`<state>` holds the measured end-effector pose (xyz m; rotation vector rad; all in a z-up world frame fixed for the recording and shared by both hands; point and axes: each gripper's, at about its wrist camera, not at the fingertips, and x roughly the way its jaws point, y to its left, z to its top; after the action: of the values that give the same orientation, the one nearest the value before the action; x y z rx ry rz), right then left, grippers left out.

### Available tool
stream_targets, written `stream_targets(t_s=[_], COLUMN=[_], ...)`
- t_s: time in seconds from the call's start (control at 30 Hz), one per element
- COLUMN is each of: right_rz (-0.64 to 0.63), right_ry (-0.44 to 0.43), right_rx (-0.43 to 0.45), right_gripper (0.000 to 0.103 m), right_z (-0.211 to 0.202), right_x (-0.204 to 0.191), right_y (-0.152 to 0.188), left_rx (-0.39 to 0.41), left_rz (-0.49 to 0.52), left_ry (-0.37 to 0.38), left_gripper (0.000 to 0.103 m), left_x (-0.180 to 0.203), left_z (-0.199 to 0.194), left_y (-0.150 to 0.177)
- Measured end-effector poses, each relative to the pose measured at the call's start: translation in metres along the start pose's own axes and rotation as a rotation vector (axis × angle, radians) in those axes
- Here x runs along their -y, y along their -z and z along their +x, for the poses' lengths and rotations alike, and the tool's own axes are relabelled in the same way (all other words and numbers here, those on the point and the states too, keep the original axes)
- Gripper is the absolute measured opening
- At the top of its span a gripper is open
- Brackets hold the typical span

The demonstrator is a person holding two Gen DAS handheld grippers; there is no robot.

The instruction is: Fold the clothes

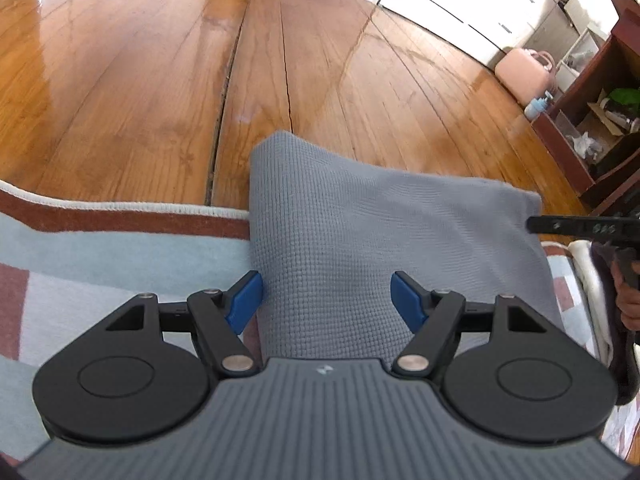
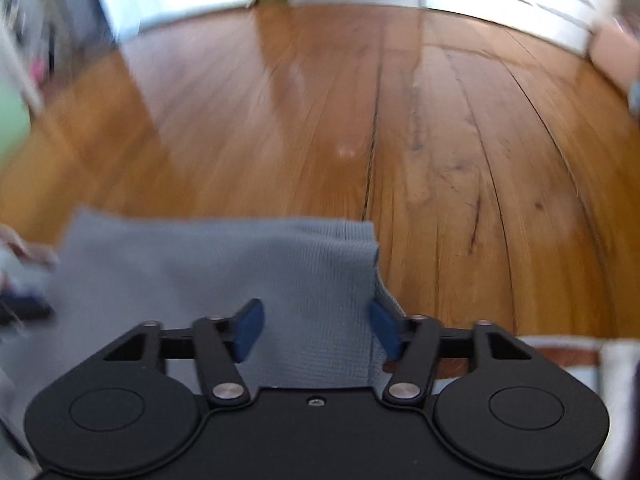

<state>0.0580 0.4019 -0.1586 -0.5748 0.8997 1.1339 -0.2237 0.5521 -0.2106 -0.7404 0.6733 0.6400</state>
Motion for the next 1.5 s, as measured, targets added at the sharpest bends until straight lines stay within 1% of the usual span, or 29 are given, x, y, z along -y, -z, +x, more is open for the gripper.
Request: stream_targets(t_s=[0.03,0.07,0.1,0.13,0.17,0.23,0.27,0.33,0.37,0.4,0.43,0.47,0.57,0.67,0.7,0.73,0.8,0.87,0.93,0.97,1.0,1.07,1.1,1.13,1.2,1.27,1.37,1.43,1.5], right_rz=[-0.03,-0.059,-0.073,-0.09,-0.107,-0.1,-0.094,0.022,0.033,0.043,0.054,0.064,0.096,0.123,0.058,0.0,-0.064,-0.12,-0.25,-0.308,-0.366,-0.48,-0.509,-0.526,-0.56,-0.628,-0.685,-0.716,-0.747], right_ry=[0.008,0.016,0.015,0.046,0.079,0.205,0.265,0.282,0.247,0.212,0.177,0.142,0.037,-0.067,-0.089,-0.109,-0.166,-0.227,-0.236,-0.234,-0.232,-0.228,-0.23,-0.23,-0.23,-0.229,-0.233,-0.16,-0.084], right_rx=[-0.012,-0.023,-0.012,-0.001,0.01,0.04,0.054,0.058,0.065,0.072,0.079,0.086,0.107,0.127,0.127,0.125,0.117,0.09,0.053,0.058,0.063,0.073,0.079,0.081,0.084,0.063,0.079,0.089,0.1], right_gripper=[0.065,0.058,0.052,0.04,0.032,0.034,0.033,0.033,0.036,0.039,0.044,0.045,0.046,0.047,0.047,0.049,0.052,0.054,0.055,0.055,0.056,0.059,0.061,0.061,0.063,0.063,0.063,0.066,0.068], right_z=[0.001,0.002,-0.002,-0.005,-0.008,-0.009,-0.009,-0.018,-0.027,-0.036,-0.044,-0.053,-0.08,-0.106,-0.11,-0.112,-0.113,-0.107,-0.108,-0.109,-0.111,-0.114,-0.115,-0.114,-0.111,-0.106,-0.108,-0.093,-0.079], right_x=[-0.002,-0.003,0.0,0.003,0.006,0.015,0.019,0.034,0.031,0.027,0.023,0.02,0.009,-0.002,-0.019,-0.036,-0.063,-0.087,-0.118,-0.13,-0.141,-0.165,-0.173,-0.179,-0.19,-0.202,-0.217,-0.232,-0.246], right_y=[0.002,0.005,0.005,0.005,0.006,0.009,0.011,0.013,0.018,0.022,0.027,0.032,0.047,0.061,0.064,0.068,0.073,0.076,0.084,0.088,0.093,0.101,0.103,0.105,0.109,0.112,0.119,0.125,0.13], left_rx=[-0.002,-0.003,-0.004,-0.004,-0.006,-0.011,-0.01,-0.01,-0.013,-0.03,-0.049,-0.069,-0.113,-0.154,-0.165,-0.19,-0.245,-0.299,-0.327,-0.324,-0.319,-0.308,-0.302,-0.297,-0.286,-0.275,-0.268,-0.258,-0.245], left_rz=[0.004,0.002,0.0,-0.002,-0.002,-0.002,0.0,-0.006,-0.011,-0.004,0.006,0.015,-0.01,-0.122,-0.153,-0.21,-0.333,-0.456,-0.57,-0.57,-0.561,-0.541,-0.532,-0.522,-0.503,-0.483,-0.524,-0.558,-0.561], left_ry=[-0.004,-0.004,-0.003,-0.002,-0.01,-0.029,-0.041,-0.044,-0.048,-0.07,-0.094,-0.118,-0.085,0.004,0.028,0.073,0.168,0.265,0.326,0.334,0.338,0.346,0.35,0.353,0.361,0.369,0.434,0.466,0.494], left_gripper=[0.07,0.07,0.07,0.07,0.07,0.07,0.07,0.07,0.07,0.07,0.071,0.071,0.072,0.077,0.078,0.078,0.078,0.079,0.081,0.08,0.076,0.052,0.031,0.019,0.019,0.019,0.019,0.018,0.018], left_x=[0.0,0.0,-0.001,-0.002,-0.003,-0.005,-0.006,-0.008,-0.009,-0.008,-0.008,-0.007,-0.009,-0.025,-0.03,-0.036,-0.049,-0.061,-0.071,-0.07,-0.068,-0.065,-0.063,-0.061,-0.058,-0.054,-0.059,-0.059,-0.055], left_z=[0.001,0.001,0.0,0.0,0.0,0.001,0.001,-0.001,-0.003,-0.003,-0.004,-0.004,-0.011,-0.016,-0.019,-0.019,-0.018,-0.017,-0.014,-0.013,-0.013,-0.013,-0.012,-0.012,-0.012,-0.011,-0.01,-0.01,-0.011], left_y=[0.001,0.001,0.001,0.002,0.002,0.003,0.003,0.002,0.002,0.001,0.001,0.001,0.002,0.007,0.01,0.014,0.023,0.033,0.043,0.044,0.044,0.045,0.045,0.045,0.045,0.046,0.044,0.042,0.039])
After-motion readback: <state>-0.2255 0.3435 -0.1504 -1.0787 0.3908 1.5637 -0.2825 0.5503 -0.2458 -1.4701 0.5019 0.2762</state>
